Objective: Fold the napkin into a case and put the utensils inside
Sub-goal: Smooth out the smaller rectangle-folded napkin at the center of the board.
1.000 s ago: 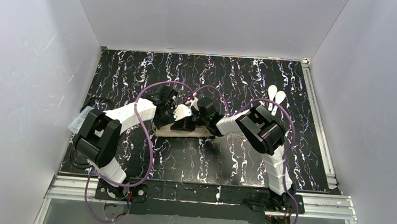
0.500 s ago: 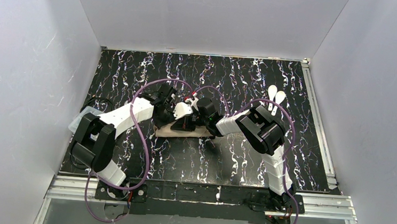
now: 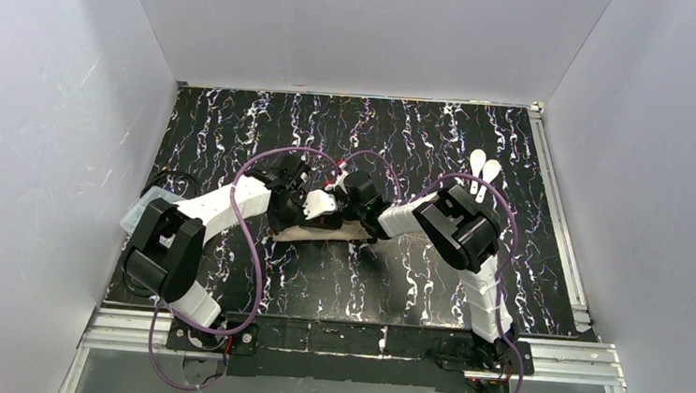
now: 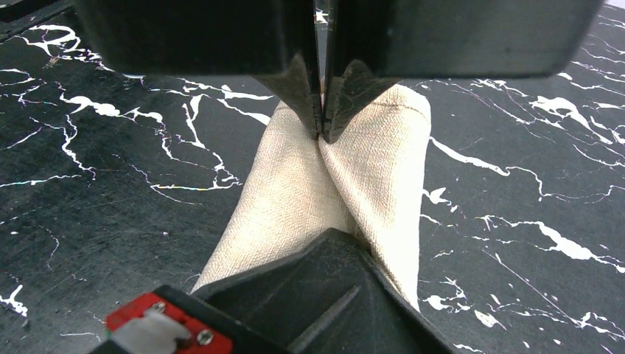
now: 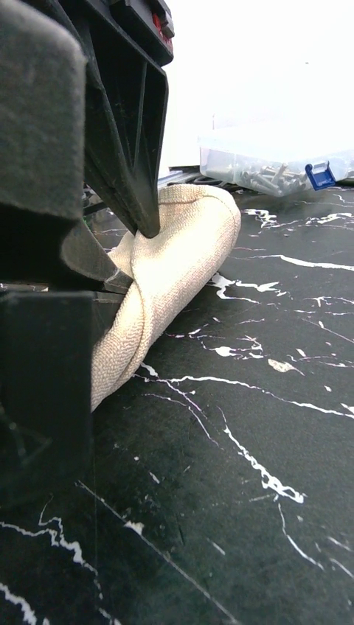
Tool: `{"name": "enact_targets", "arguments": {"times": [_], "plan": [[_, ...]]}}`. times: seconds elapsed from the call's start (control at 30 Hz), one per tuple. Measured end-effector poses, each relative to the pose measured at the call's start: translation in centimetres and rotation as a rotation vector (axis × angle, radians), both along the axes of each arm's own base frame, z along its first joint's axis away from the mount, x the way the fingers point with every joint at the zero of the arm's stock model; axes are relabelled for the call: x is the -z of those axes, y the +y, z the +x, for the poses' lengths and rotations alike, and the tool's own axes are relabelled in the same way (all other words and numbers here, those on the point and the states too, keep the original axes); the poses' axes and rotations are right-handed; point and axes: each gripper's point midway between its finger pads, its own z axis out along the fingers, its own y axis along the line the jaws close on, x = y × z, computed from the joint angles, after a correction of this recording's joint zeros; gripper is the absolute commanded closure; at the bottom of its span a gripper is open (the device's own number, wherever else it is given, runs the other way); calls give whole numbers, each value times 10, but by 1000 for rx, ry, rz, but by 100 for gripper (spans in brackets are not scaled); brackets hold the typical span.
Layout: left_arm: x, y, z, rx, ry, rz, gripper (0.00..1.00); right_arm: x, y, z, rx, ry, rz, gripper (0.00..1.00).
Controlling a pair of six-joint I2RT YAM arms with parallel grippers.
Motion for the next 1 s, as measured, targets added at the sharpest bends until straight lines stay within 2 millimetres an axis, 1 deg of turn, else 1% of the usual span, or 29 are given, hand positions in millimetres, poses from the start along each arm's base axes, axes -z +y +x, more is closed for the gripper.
{"name": "enact_targets", "arguments": {"times": [0.27,0.43,0.53,0.67,0.8,0.93,1.0], "plan": [[2,0,-1,13,8,3,100,0,-3,8,36,-9,-12,99],[10,0,-2,52,24,17,100,-1,-4,9,41,-11,-15,99],[17,1,-2,81,26,31,100,-2,-9,10,46,-7,-16,99],[19,2,1,107,13,46,100,-5,-24,18,55,2,-11,99],[20,2,1,110,13,47,100,-13,-48,31,68,0,-10,98],[20,1,1,110,13,49,100,-31,-76,37,74,-12,-7,98],[21,1,1,110,14,50,100,-41,-84,37,60,-26,7,99]]}}
